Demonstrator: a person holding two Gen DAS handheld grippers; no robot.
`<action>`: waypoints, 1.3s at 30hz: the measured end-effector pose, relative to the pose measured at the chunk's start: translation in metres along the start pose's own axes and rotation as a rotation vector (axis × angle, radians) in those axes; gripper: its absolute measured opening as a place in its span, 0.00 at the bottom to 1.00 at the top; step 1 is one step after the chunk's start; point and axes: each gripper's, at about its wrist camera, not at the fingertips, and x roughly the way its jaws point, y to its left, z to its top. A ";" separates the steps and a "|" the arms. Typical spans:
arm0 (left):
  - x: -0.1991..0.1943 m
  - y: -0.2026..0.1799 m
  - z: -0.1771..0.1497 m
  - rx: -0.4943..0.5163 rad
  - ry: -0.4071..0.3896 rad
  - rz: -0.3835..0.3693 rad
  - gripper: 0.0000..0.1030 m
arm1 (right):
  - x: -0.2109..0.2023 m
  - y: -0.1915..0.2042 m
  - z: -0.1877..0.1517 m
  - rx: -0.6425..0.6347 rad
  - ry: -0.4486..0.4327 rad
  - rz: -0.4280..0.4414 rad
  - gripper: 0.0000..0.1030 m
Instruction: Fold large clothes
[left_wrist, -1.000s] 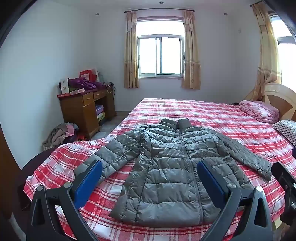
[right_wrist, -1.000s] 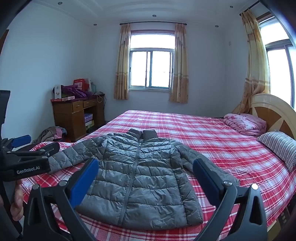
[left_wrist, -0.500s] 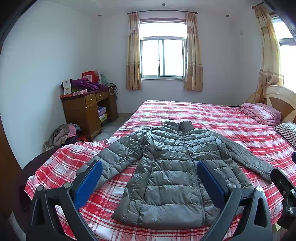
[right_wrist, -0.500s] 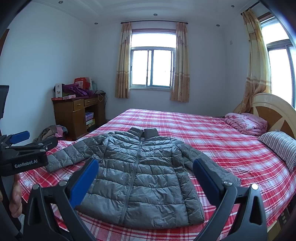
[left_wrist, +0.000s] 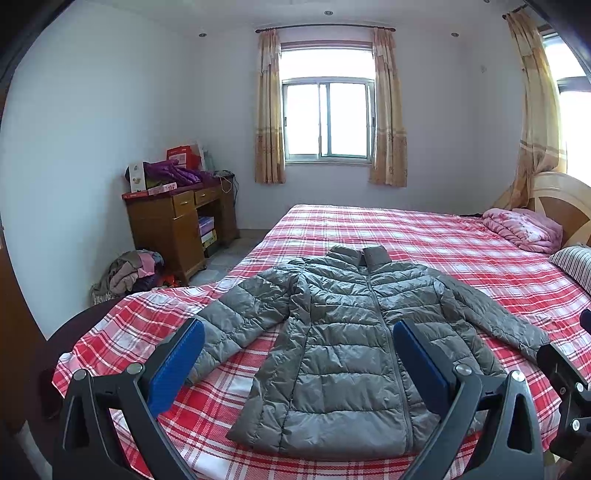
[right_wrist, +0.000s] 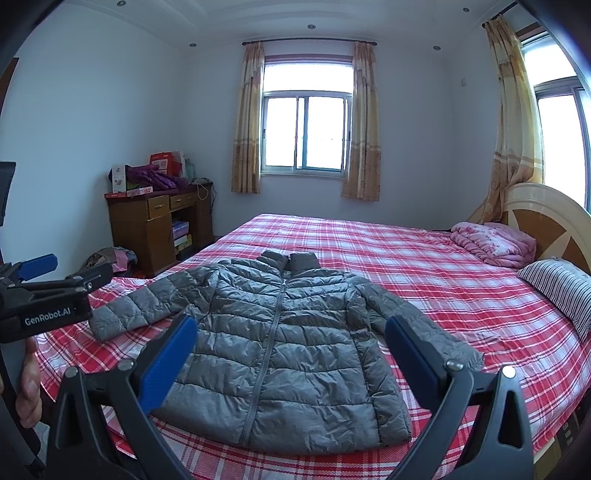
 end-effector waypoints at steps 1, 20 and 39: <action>0.001 0.000 0.000 -0.001 0.001 0.000 0.99 | 0.000 -0.001 0.001 0.001 0.001 0.002 1.00; 0.002 0.002 -0.001 -0.003 0.003 0.004 0.99 | 0.002 0.001 -0.002 0.002 0.009 0.009 1.00; 0.002 0.003 -0.001 -0.003 0.003 0.005 0.99 | 0.003 0.002 -0.004 0.003 0.012 0.010 1.00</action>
